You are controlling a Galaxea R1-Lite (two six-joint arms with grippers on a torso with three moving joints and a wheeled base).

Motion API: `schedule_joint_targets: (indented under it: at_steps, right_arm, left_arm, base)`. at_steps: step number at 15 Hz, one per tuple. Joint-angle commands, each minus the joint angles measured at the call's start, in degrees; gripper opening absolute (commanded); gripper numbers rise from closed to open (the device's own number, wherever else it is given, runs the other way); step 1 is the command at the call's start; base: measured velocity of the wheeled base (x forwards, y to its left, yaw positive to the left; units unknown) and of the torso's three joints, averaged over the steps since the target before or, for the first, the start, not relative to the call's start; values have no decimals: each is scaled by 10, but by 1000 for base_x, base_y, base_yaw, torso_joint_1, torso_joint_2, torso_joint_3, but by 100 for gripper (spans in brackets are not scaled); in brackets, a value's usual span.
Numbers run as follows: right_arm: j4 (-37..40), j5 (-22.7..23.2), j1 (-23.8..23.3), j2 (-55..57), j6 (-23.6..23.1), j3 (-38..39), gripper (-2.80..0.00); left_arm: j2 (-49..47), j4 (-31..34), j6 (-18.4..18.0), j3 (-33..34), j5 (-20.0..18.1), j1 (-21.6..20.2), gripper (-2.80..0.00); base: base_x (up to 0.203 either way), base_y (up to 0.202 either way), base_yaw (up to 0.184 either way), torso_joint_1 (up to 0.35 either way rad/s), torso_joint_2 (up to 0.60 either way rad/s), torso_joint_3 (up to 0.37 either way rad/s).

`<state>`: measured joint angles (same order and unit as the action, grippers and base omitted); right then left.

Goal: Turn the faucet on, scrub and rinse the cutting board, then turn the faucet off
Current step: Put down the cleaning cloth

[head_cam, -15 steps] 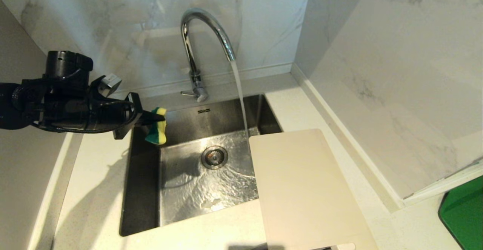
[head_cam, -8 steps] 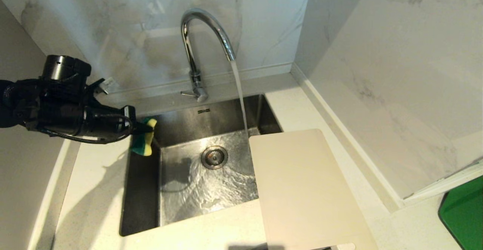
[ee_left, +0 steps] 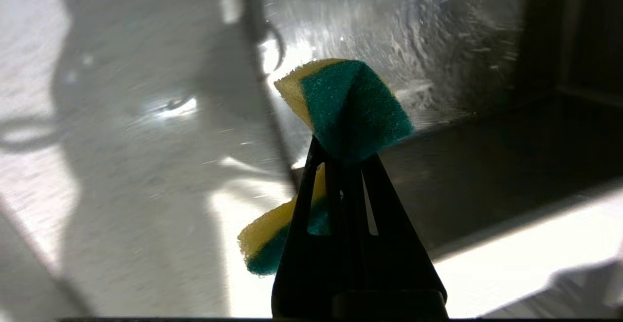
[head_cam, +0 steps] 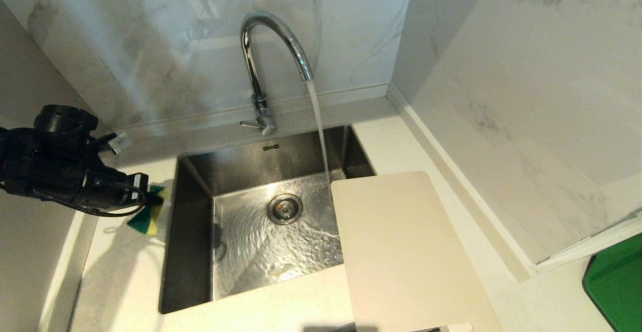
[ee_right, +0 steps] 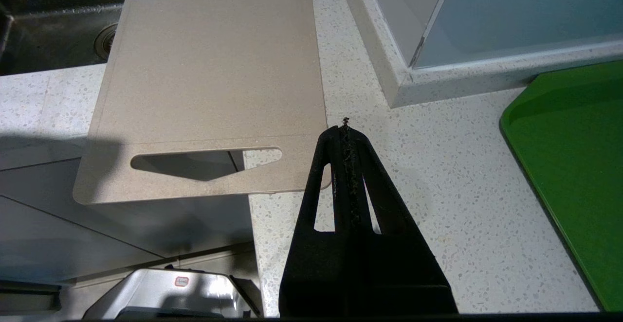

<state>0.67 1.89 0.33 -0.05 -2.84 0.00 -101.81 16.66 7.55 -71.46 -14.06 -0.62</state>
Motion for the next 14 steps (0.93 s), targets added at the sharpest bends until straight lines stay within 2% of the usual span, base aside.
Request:
schedule_joint_targets:
  at_steps: [1,4,9,14]
  right_arm:
    - [0,0,0,0,-1,0,-280]
    - [0,0,0,0,0,0,-280]
    - [-1,-1,0,0,2,0,-280]
    - [-1,-6,0,0,6,0,-280]
  left_arm:
    - [-35,-1,-9,14,-1,-35,-280]
    - [-50,-14,-19,30,-1,-49,-280]
    - [-59,-99,-81,80,-16,-83,-280]
    - [-66,-111,-87,94,-17,-89,-280]
  base:
    - [0,0,0,0,0,0]
    - [0,0,0,0,0,0]
    - [0,0,0,0,0,0]
    - [0,0,0,0,0,0]
